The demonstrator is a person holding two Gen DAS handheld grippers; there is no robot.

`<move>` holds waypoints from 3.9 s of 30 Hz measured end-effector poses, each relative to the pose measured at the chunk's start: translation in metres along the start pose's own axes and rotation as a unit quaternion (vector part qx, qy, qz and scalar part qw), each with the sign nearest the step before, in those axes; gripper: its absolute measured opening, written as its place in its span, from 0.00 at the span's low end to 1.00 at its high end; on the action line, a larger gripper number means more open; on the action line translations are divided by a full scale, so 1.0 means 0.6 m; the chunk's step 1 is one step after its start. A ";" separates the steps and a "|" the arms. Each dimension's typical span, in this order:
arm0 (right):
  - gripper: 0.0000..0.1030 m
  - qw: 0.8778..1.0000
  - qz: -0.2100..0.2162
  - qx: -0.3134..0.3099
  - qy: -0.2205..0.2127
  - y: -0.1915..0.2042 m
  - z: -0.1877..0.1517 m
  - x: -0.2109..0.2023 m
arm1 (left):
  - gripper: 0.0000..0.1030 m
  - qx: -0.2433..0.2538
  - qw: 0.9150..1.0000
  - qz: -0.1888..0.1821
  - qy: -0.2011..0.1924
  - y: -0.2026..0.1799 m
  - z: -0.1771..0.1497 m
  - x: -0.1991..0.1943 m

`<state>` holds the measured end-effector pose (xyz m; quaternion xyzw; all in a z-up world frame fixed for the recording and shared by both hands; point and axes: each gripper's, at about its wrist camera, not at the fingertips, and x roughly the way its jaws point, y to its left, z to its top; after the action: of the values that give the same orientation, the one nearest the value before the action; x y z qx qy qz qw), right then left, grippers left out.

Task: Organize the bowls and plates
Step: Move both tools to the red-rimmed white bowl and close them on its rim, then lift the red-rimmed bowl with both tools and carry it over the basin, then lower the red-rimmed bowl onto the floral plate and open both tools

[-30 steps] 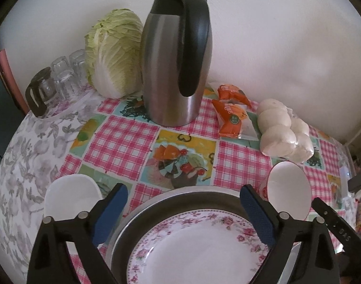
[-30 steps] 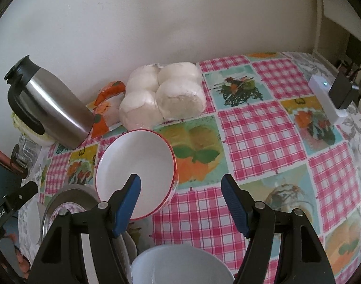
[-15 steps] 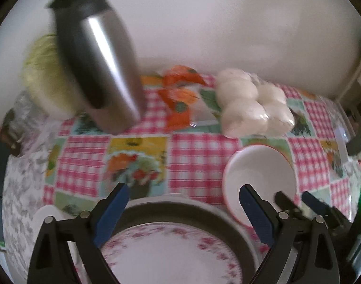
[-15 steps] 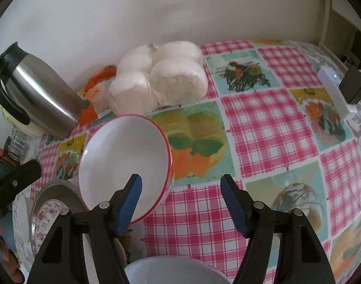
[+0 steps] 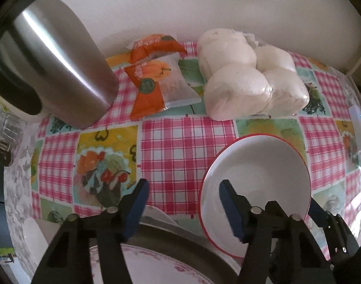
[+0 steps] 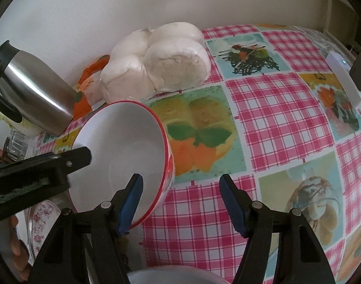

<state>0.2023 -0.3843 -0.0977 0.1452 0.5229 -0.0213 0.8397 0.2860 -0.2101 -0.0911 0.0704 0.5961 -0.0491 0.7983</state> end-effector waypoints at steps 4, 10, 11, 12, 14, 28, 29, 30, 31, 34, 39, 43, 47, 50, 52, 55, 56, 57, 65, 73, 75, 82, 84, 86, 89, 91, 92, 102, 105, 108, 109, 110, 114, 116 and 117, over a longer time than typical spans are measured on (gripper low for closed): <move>0.57 1.000 0.015 0.004 -0.001 -0.001 0.001 0.004 | 0.44 0.001 1.000 -0.012 0.016 -0.002 0.004 0.016; 0.40 0.999 0.045 0.008 -0.001 0.002 0.002 0.006 | 0.31 0.019 0.999 -0.007 0.034 -0.018 0.004 0.037; 0.38 0.999 0.048 0.009 -0.001 0.004 0.001 0.005 | 0.30 0.021 0.999 -0.007 0.035 -0.020 0.004 0.040; 0.36 0.999 0.050 0.010 -0.001 0.004 0.000 0.005 | 0.28 0.020 0.999 -0.011 0.035 -0.021 0.005 0.041; 0.34 0.998 0.054 0.010 -0.001 0.005 0.001 0.006 | 0.27 0.021 0.999 -0.014 0.037 -0.023 0.005 0.045; 0.27 0.998 0.037 0.047 -0.008 -0.052 0.004 0.001 | 0.18 0.068 0.996 -0.032 0.037 -0.118 -0.004 0.041; 0.27 0.998 0.038 0.049 -0.004 -0.054 0.002 0.006 | 0.18 0.069 0.996 -0.033 0.036 -0.120 -0.004 0.042; 0.26 0.998 0.039 0.051 0.001 -0.056 0.001 0.011 | 0.18 0.069 0.996 -0.034 0.036 -0.122 -0.004 0.042; 0.25 0.998 0.039 0.051 0.001 -0.056 0.001 0.013 | 0.18 0.068 0.996 -0.035 0.035 -0.125 -0.004 0.042; 0.25 0.998 0.043 0.047 0.000 -0.058 0.002 0.004 | 0.18 0.069 0.996 -0.041 0.029 -0.126 -0.003 0.036; 0.25 0.997 0.055 0.047 0.000 -0.058 0.003 0.002 | 0.18 0.068 0.996 -0.047 0.009 -0.118 -0.004 0.015; 0.25 0.997 0.058 0.049 -0.004 -0.055 0.004 -0.008 | 0.18 0.073 0.996 -0.047 -0.020 -0.112 -0.002 -0.020; 0.25 0.997 0.057 0.042 -0.020 -0.041 0.005 -0.033 | 0.18 0.071 0.995 -0.050 -0.041 -0.105 0.000 -0.052; 0.25 0.997 0.060 0.039 -0.031 -0.036 0.006 -0.049 | 0.18 0.071 0.994 -0.049 -0.061 -0.102 -0.001 -0.072; 0.25 0.997 0.064 0.036 -0.037 -0.033 0.006 -0.061 | 0.18 0.071 0.994 -0.047 -0.069 -0.099 -0.002 -0.082; 0.25 0.997 0.065 0.029 -0.040 -0.024 0.006 -0.073 | 0.18 0.061 0.994 -0.051 -0.079 -0.090 -0.004 -0.098; 0.25 0.997 0.064 0.025 -0.042 -0.021 0.005 -0.078 | 0.18 0.059 0.994 -0.052 -0.081 -0.086 -0.007 -0.104; 0.25 0.997 0.063 0.021 -0.044 -0.018 0.003 -0.085 | 0.18 0.057 0.993 -0.054 -0.084 -0.081 -0.010 -0.111; 0.25 0.996 0.077 -0.001 -0.051 0.007 -0.009 -0.117 | 0.18 0.020 0.993 -0.065 -0.097 -0.045 -0.036 -0.154; 0.25 0.996 0.069 -0.037 -0.036 0.047 -0.033 -0.141 | 0.18 -0.032 0.991 -0.091 -0.094 0.005 -0.079 -0.175; 0.25 0.996 0.073 -0.043 -0.030 0.054 -0.038 -0.145 | 0.18 -0.050 0.989 -0.104 -0.092 0.022 -0.097 -0.177; 0.25 0.994 0.071 -0.081 -0.012 0.104 -0.063 -0.160 | 0.18 -0.100 0.984 -0.115 -0.088 0.079 -0.154 -0.184; 0.25 0.993 0.074 -0.089 -0.005 0.119 -0.071 -0.162 | 0.18 -0.112 0.983 -0.120 -0.086 0.096 -0.164 -0.188; 0.25 0.992 0.075 -0.098 0.000 0.134 -0.079 -0.163 | 0.18 -0.125 0.981 -0.124 -0.086 0.112 -0.176 -0.191; 0.25 0.991 0.078 -0.108 0.007 0.156 -0.090 -0.167 | 0.18 -0.144 0.977 -0.127 -0.090 0.137 -0.194 -0.197; 0.25 0.990 0.079 -0.117 0.010 0.169 -0.099 -0.170 | 0.18 -0.156 0.975 -0.131 -0.093 0.152 -0.206 -0.200; 0.25 0.989 0.079 -0.121 0.012 0.177 -0.103 -0.172 | 0.18 -0.163 0.973 -0.132 -0.093 0.161 -0.213 -0.201; 0.25 0.986 0.081 -0.144 0.026 0.228 -0.140 -0.171 | 0.18 -0.207 0.961 -0.154 -0.093 0.216 -0.260 -0.195; 0.25 0.985 0.078 -0.148 0.031 0.236 -0.149 -0.168 | 0.18 -0.215 0.960 -0.156 -0.090 0.223 -0.272 -0.189; 0.25 0.985 0.076 -0.150 0.033 0.243 -0.155 -0.164 | 0.18 -0.223 0.957 -0.165 -0.086 0.234 -0.282 -0.181; 0.25 0.985 0.076 -0.148 0.035 0.245 -0.157 -0.162 | 0.18 -0.225 0.955 -0.170 -0.085 0.239 -0.285 -0.179; 0.25 0.985 0.077 -0.148 0.036 0.245 -0.159 -0.162 | 0.18 -0.227 0.955 -0.173 -0.085 0.242 -0.287 -0.177; 0.25 0.985 0.076 -0.151 0.039 0.252 -0.166 -0.161 | 0.18 -0.234 0.952 -0.179 -0.084 0.253 -0.291 -0.175; 0.25 0.985 0.072 -0.153 0.039 0.256 -0.169 -0.160 | 0.18 -0.237 0.950 -0.184 -0.085 0.259 -0.293 -0.176; 0.25 0.985 0.071 -0.153 0.040 0.258 -0.171 -0.159 | 0.18 -0.240 0.949 -0.187 -0.085 0.262 -0.294 -0.176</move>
<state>0.0990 -0.2199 -0.0211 0.0525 0.5416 0.1251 0.8297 0.1150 -0.0257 -0.0309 -0.2401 0.5225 -0.0588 0.8160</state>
